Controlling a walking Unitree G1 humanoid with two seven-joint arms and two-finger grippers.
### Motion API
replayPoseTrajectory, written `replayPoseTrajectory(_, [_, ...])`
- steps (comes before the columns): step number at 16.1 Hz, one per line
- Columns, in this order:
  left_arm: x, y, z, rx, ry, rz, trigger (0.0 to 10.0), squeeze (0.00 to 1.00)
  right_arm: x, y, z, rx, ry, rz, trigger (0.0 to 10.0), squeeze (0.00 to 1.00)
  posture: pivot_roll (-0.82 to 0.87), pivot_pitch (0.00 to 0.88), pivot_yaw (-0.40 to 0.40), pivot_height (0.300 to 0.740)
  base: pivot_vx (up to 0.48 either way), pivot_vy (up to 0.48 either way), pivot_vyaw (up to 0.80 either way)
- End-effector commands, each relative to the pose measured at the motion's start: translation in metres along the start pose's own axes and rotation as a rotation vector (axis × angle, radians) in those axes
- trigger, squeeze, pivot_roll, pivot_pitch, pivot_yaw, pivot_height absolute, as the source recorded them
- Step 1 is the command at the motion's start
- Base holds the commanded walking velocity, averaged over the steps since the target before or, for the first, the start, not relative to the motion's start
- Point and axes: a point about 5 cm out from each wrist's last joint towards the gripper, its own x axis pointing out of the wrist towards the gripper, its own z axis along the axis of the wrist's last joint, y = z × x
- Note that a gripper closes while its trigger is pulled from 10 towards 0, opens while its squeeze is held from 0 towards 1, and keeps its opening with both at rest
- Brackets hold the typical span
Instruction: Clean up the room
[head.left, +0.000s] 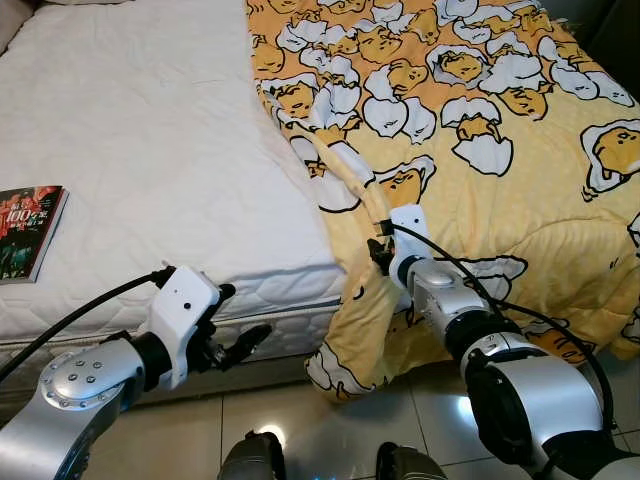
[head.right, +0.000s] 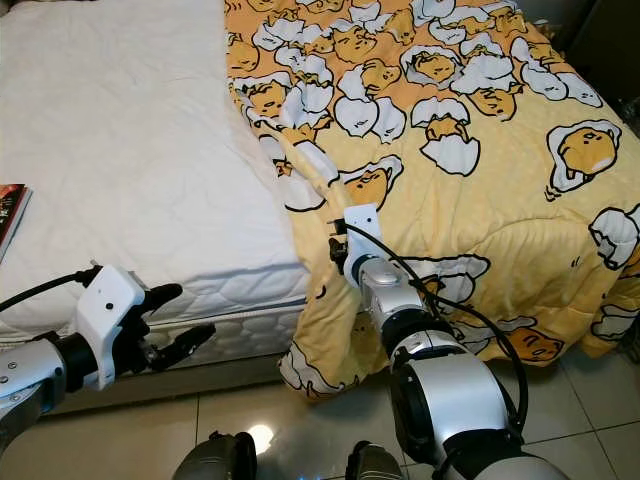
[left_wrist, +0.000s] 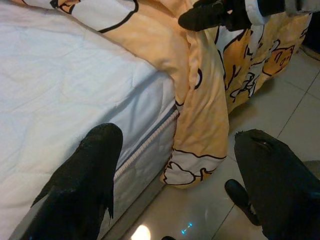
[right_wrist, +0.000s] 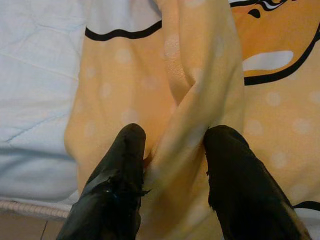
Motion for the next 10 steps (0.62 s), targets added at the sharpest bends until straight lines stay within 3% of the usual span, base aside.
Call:
replayPoseTrajectory(1, [-0.0040, 0.0003, 0.0007, 0.009, 0.005, 0.009, 10.0, 0.00, 0.0000, 0.0023, -0.0030, 0.006, 0.007, 0.010, 0.0, 0.00, 0.21, 0.175, 0.039, 0.740, 0.000, 0.000, 0.00])
replayPoseTrajectory(10, [-0.0010, 0.0038, 0.0025, 0.014, 0.003, -0.005, 10.0, 0.00, -0.0006, -0.0014, 0.0017, 0.022, -0.015, 0.058, 0.0, 0.00, 0.19, 0.155, 0.038, 0.740, 0.000, 0.000, 0.00])
